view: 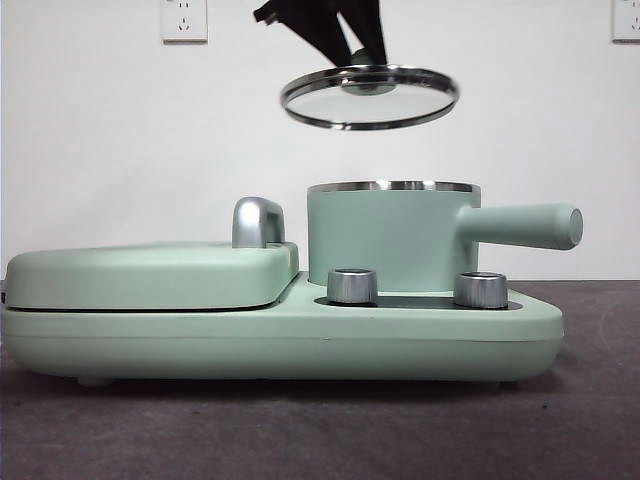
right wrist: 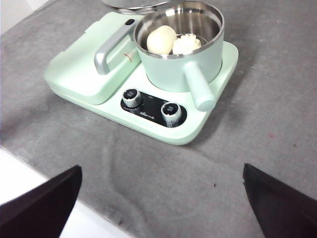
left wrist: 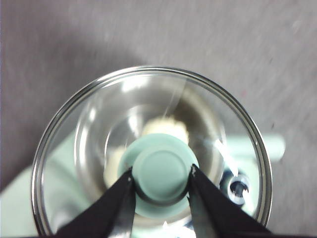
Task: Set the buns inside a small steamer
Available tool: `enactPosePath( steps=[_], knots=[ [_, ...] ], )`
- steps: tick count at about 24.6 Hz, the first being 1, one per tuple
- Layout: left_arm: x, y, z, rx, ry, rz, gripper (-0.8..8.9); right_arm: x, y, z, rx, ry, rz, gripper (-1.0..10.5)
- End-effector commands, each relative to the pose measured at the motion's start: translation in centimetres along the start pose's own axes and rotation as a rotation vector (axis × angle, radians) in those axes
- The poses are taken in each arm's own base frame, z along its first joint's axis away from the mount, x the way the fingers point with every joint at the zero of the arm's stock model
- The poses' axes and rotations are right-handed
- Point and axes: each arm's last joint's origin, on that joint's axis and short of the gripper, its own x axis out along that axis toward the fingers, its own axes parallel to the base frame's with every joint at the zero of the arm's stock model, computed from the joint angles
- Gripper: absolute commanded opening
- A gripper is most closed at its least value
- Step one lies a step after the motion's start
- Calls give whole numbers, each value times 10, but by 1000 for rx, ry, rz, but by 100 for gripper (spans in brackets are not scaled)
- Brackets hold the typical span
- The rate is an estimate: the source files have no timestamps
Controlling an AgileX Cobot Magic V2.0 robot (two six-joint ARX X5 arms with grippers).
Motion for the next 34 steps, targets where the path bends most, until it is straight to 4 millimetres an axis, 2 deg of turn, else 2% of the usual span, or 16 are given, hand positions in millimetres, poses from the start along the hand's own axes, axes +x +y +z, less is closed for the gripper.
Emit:
enactPosePath(
  steps=[1,11,16,34],
  knots=[
    [10,-3,7,26,-35,-7,16,-2,1,2,3,-17,23,518],
    [33,1,6,35,-3,-10,16,-2,1,2,3,-16,29,518],
    [56,2,4,52,39,-19,16,-2,1,2,3,-16,28,518],
    [77,4,2,60,53,-44,16,-2,1,2,3,-15,29,518]
  ],
)
